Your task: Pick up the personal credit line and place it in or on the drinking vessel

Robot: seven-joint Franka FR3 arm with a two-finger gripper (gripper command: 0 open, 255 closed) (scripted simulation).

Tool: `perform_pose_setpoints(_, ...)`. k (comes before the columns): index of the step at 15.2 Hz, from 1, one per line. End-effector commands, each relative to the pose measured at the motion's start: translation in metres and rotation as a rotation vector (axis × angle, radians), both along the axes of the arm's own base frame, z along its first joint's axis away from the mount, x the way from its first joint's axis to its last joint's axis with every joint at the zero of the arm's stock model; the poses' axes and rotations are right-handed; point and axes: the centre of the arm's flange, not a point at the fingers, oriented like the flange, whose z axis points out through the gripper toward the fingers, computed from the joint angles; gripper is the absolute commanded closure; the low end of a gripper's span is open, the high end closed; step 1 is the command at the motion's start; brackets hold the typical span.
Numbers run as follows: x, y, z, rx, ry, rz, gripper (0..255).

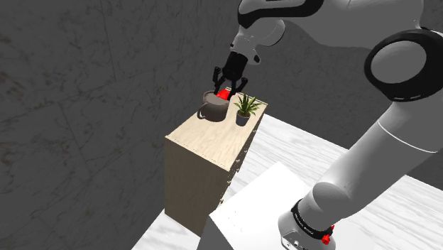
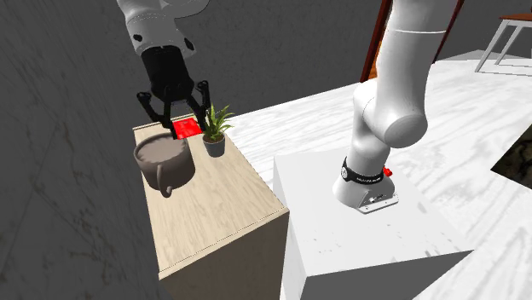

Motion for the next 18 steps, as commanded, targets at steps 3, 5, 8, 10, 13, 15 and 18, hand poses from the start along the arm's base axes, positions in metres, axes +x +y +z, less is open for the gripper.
perform_pose_setpoints(3,0.056,-0.009,0.003,0.000,0.000,0.000,255)
perform_pose_setpoints(5,0.081,-0.014,0.004,0.000,0.000,0.000,255)
perform_pose_setpoints(8,0.081,-0.014,-0.012,0.000,0.000,0.000,255)
perform_pose_setpoints(10,0.081,-0.014,-0.022,0.000,0.000,0.000,255)
perform_pose_setpoints(13,0.081,-0.014,-0.038,0.000,0.000,0.000,255)
perform_pose_setpoints(15,0.081,-0.014,-0.049,0.000,0.000,0.000,255)
perform_pose_setpoints(18,0.081,-0.014,-0.064,0.000,0.000,0.000,255)
